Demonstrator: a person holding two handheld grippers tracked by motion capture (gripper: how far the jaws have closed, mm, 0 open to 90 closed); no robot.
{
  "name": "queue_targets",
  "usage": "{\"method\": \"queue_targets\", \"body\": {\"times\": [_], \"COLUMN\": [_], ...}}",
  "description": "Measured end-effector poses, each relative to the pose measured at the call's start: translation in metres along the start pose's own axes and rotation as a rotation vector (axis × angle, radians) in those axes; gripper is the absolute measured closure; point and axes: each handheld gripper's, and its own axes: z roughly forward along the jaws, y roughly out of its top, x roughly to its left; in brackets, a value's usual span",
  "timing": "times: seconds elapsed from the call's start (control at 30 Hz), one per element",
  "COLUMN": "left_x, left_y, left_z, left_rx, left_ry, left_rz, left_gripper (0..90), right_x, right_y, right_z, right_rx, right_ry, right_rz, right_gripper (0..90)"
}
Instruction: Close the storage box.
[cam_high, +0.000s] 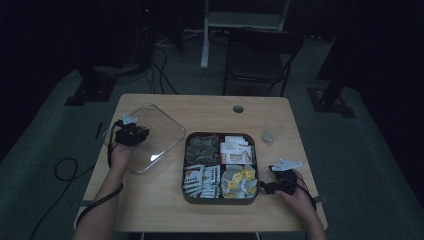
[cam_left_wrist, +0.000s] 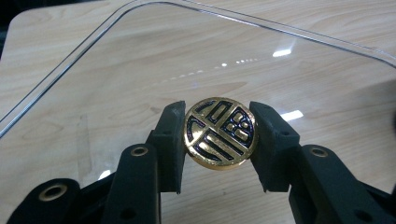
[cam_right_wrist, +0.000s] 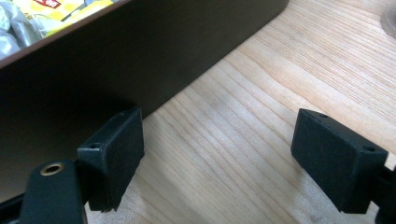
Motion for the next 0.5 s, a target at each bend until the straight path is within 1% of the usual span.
{"method": "queue_targets", "body": {"times": [0.07,0.2,0.3,0.5], "left_x": [-0.001,-0.006,-0.013,-0.033], "left_y": [0.003,0.009,0.013,0.02], "left_z": [-0.004,-0.01,-0.014,-0.017], "left_rx": [-0.004,-0.012,-0.024,-0.023], "left_ry": [-0.004,-0.025,-0.047,-0.108], "left_rz": [0.003,0.029,0.048,0.107], "left_gripper": [59.6,59.6,59.6,59.6], "right_x": [0.0,0.0,0.0,0.0], "right_y": [0.0,0.0,0.0,0.0], "right_z": [0.0,0.0,0.0,0.0], "right_rx": [0.0,0.0,0.0,0.0], "right_ry": [0.0,0.0,0.0,0.0], "right_rz": [0.0,0.0,0.0,0.0], "right_gripper": [16.9,16.9,16.9,16.9]}}
